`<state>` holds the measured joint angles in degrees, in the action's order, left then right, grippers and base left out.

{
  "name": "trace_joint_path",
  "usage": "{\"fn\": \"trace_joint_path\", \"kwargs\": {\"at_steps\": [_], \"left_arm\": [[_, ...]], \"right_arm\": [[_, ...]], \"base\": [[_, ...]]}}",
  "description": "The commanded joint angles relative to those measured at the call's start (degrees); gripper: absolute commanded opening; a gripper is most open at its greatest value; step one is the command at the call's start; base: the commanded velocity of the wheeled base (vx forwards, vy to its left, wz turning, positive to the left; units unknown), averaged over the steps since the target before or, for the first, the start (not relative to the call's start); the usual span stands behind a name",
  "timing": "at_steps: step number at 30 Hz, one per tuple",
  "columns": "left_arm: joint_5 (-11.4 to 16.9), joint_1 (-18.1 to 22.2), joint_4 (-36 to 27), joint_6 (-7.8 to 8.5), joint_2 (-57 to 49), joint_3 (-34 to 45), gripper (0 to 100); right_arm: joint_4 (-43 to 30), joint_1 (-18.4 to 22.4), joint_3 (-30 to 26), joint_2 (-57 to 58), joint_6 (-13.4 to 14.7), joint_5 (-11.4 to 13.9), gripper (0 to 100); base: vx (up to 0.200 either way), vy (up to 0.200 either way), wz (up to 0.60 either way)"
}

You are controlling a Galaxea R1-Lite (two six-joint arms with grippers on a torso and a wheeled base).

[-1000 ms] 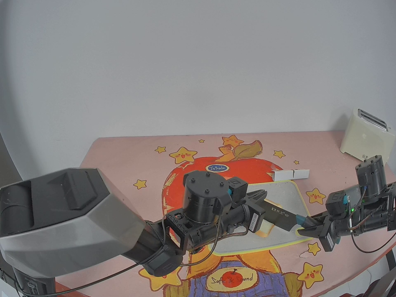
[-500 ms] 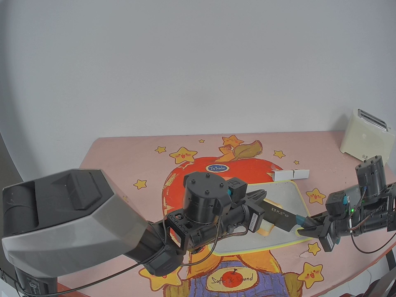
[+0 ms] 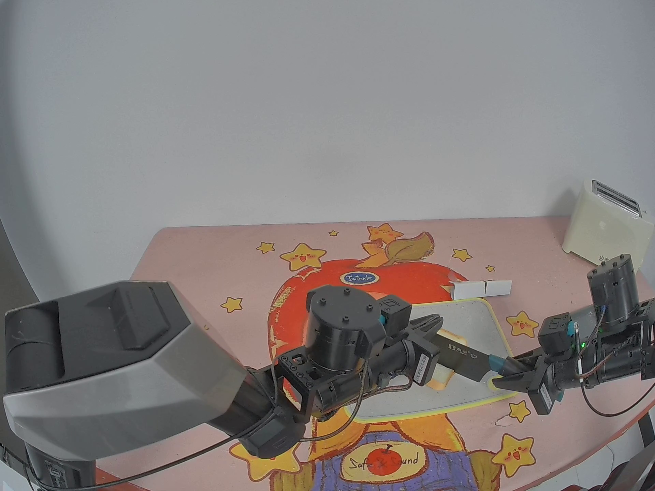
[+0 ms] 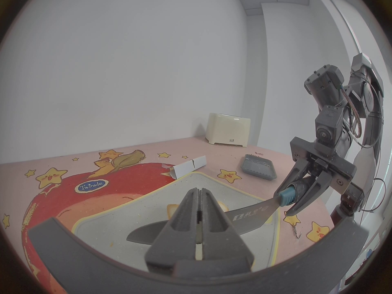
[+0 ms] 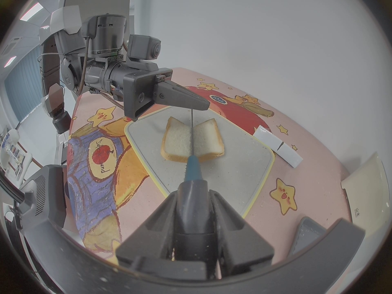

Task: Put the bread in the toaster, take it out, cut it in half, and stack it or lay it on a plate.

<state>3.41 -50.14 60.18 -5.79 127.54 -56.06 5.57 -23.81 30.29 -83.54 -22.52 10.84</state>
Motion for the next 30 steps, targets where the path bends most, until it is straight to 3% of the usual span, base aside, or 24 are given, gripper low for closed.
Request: {"fn": "trace_joint_path", "kwargs": {"at_steps": [1,8,16,24,30], "left_arm": [[0.01,0.04,-0.16,-0.01,-0.27,-0.62,0],[0.01,0.04,0.02,-0.01,0.17,-0.71,0],[0.01,0.04,0.11,-0.01,-0.1,-0.71,0],[0.01,0.13,0.37,-0.01,-0.01,-0.62,0],[0.01,0.13,0.37,-0.01,-0.1,-0.62,0]], "right_arm": [[0.93,-0.01,-2.34,-0.04,0.02,0.06,0],[0.93,-0.01,-3.22,0.05,0.1,0.24,0],[0.41,-0.1,0.64,0.22,0.89,0.24,0],[1.02,-0.1,-4.01,-0.04,0.89,0.15,0],[1.02,-0.1,-2.61,0.31,0.89,0.15,0]], "base": [[0.0,0.0,0.0],[0.0,0.0,0.0],[0.0,0.0,0.0],[0.0,0.0,0.0],[0.0,0.0,0.0]]}}
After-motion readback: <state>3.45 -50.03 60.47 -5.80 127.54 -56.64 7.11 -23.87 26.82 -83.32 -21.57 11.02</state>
